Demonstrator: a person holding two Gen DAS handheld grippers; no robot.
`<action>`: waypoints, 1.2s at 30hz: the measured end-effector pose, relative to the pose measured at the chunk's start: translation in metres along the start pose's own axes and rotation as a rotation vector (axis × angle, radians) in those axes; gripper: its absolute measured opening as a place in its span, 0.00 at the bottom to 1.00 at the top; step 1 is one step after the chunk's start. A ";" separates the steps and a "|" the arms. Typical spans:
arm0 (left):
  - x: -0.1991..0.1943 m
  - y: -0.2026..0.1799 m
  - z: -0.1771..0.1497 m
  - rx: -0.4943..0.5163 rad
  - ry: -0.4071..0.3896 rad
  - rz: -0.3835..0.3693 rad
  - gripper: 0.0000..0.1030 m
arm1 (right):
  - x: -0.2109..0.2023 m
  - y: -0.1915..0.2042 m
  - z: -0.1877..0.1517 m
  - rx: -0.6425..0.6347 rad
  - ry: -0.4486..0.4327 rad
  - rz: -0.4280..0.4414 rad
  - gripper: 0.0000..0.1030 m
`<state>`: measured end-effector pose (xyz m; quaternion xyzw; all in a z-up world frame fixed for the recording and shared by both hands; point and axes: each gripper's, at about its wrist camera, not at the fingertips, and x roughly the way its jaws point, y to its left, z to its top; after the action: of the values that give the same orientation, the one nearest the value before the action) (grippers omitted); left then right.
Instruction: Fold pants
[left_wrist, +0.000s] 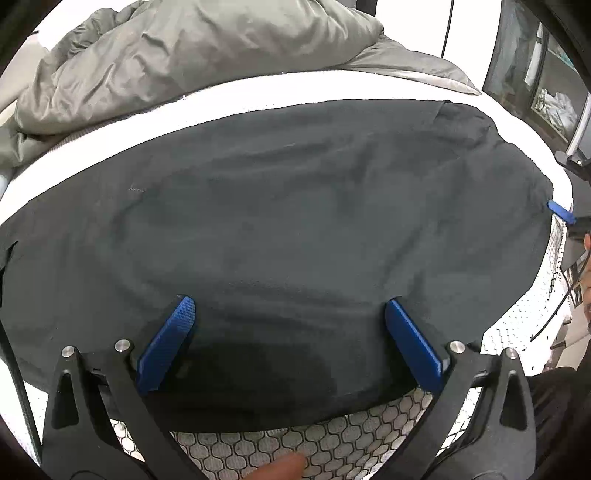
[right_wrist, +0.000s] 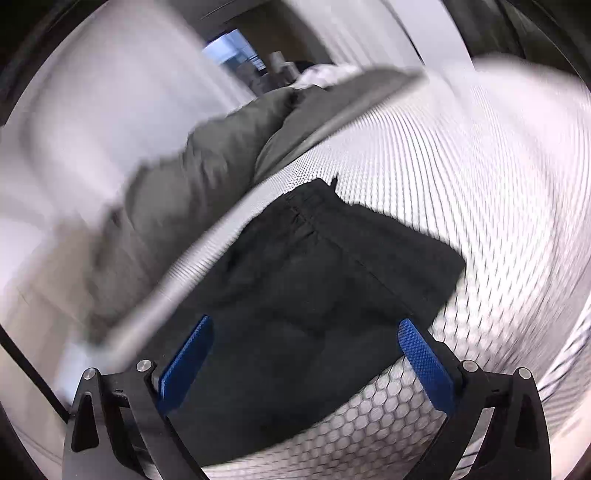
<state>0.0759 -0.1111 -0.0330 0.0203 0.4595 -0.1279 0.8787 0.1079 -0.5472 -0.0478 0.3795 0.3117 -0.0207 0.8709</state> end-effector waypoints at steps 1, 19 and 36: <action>0.000 0.001 0.000 -0.001 0.001 -0.002 1.00 | -0.001 -0.004 0.001 0.035 -0.005 0.020 0.95; 0.001 0.003 0.003 -0.008 0.016 -0.004 1.00 | 0.046 -0.013 0.029 0.006 0.048 0.055 0.43; -0.058 0.144 0.001 -0.395 -0.094 0.043 0.99 | 0.067 0.295 -0.071 -0.747 0.088 0.184 0.17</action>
<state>0.0803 0.0403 0.0031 -0.1486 0.4334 -0.0174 0.8887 0.2048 -0.2762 0.0691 0.0630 0.2995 0.1889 0.9331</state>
